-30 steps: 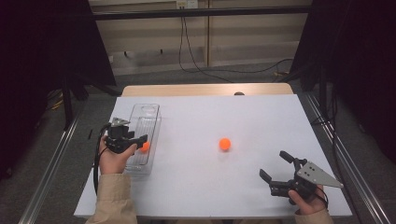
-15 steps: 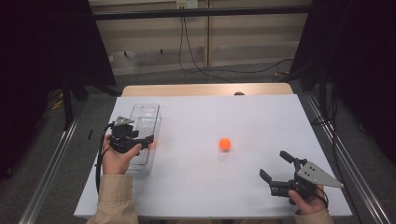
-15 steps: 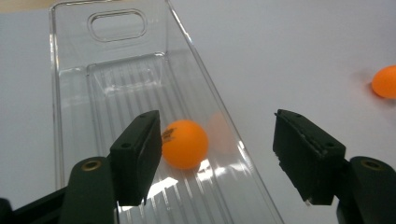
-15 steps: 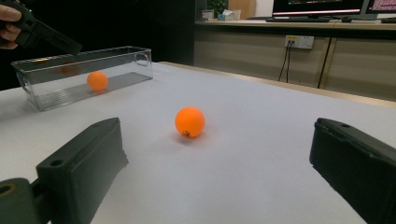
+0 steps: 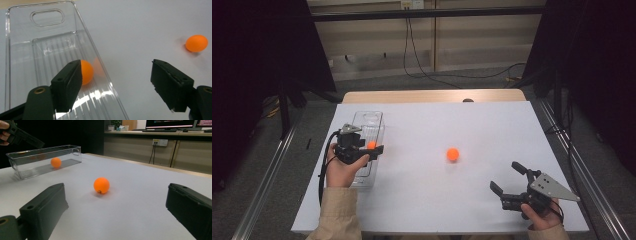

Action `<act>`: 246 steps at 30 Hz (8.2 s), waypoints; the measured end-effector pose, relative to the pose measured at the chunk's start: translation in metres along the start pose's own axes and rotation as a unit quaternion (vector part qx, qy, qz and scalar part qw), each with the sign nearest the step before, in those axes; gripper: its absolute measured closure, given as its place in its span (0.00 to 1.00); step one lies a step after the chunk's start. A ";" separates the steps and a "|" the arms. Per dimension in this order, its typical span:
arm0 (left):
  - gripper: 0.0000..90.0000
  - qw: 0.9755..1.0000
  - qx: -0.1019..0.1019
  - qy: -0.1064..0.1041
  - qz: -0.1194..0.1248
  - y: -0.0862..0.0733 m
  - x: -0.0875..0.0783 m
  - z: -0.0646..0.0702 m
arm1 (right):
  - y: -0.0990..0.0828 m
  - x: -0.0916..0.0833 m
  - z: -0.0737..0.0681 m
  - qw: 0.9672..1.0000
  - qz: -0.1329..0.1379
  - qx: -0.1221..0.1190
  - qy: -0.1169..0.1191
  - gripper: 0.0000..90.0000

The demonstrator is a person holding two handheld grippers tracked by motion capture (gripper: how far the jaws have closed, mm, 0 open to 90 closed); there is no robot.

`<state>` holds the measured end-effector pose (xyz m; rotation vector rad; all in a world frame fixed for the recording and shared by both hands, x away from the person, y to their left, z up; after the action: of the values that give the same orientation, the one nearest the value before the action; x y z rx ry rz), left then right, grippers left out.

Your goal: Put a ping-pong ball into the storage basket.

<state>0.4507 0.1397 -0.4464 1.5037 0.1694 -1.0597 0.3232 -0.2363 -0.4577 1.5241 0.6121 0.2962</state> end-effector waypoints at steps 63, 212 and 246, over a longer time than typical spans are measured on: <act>0.14 0.998 0.021 -0.059 -0.014 0.000 0.026 0.049 | 0.000 0.000 0.000 1.000 0.000 0.000 0.001 0.03; 0.12 0.992 0.062 -0.101 -0.033 -0.013 0.074 0.106 | 0.000 -0.001 0.001 1.000 -0.001 -0.001 0.000 0.03; 0.12 0.990 0.072 -0.113 -0.034 -0.014 0.085 0.123 | -0.001 -0.001 0.001 1.000 -0.001 0.000 0.000 0.03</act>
<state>0.4279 0.0005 -0.4963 1.5003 -0.0160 -1.3121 0.3226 -0.2375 -0.4580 1.5226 0.6133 0.2941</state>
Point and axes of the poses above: each handheld gripper's, and its own axes: x roughly forward along the jaws, y roughly out of its top, z roughly to its right, the point moved 10 cm from there along x, roughly forward along the jaws, and after that the axes turned 1 degree about y, right-handed, at the moved point
